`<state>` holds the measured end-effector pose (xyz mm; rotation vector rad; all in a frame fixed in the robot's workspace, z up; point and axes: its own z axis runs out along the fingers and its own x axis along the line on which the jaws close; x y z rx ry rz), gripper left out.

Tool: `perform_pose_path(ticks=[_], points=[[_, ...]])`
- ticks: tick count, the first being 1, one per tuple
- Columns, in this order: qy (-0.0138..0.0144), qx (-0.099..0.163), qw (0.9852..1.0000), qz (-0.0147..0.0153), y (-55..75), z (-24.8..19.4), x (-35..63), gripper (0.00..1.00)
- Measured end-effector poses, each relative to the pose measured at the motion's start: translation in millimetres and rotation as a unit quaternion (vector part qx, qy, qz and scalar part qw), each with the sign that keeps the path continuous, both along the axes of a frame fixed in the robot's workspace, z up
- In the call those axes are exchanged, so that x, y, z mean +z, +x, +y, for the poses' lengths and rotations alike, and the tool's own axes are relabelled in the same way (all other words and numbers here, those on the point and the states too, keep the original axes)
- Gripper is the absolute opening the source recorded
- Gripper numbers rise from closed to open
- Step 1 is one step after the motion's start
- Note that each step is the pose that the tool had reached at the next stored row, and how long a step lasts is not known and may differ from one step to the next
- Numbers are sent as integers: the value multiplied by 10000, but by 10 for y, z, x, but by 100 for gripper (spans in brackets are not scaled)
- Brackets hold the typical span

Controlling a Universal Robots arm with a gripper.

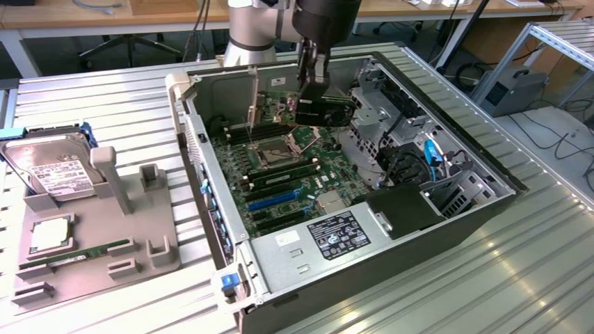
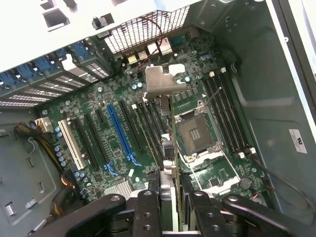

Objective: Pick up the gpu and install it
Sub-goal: 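Insert the gpu into the slot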

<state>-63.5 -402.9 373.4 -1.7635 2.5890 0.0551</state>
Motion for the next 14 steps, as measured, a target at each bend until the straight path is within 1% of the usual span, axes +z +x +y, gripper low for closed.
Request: perform_pose_path(ticks=[14], points=[[0,209,9998,0,0,0,-3,28]])
